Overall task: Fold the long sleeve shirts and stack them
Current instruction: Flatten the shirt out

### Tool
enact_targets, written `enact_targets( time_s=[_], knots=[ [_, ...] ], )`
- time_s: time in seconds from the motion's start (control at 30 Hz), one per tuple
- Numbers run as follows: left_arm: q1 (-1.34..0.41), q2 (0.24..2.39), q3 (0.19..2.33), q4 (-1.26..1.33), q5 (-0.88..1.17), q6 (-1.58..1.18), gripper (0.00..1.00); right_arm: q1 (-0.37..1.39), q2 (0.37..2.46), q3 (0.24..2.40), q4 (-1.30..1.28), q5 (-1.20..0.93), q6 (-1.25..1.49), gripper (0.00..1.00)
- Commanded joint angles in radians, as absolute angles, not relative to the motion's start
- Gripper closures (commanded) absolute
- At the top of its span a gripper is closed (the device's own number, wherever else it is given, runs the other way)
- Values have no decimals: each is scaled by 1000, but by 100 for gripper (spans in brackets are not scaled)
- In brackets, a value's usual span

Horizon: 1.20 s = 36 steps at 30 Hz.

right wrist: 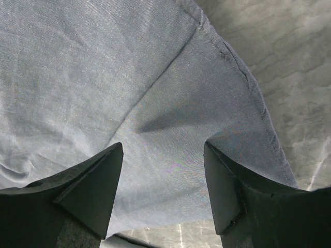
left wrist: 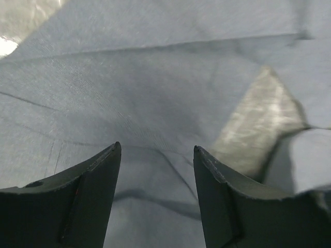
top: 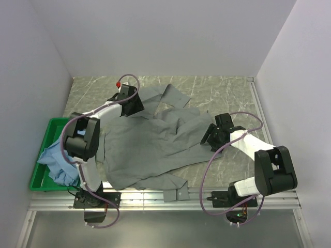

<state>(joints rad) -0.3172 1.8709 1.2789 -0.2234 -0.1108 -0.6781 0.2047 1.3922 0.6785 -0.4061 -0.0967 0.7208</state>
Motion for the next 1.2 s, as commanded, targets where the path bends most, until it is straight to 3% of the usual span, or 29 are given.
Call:
enact_targets(
  time_s=[0.0, 0.63, 0.97, 1.17],
  knots=[
    [-305, 1927, 1338, -201, -110, -703, 37, 184, 1401, 684, -456, -48, 721, 29],
    [-134, 2141, 1486, -207, -106, -831, 39, 68, 1471, 673, -552, -5, 707, 29],
    [-87, 2074, 1485, -164, -137, -913, 39, 41, 1431, 673, -591, 34, 721, 28],
    [-89, 2005, 1509, -120, -75, -867, 32, 41, 1349, 709, -624, 52, 701, 29]
  ],
)
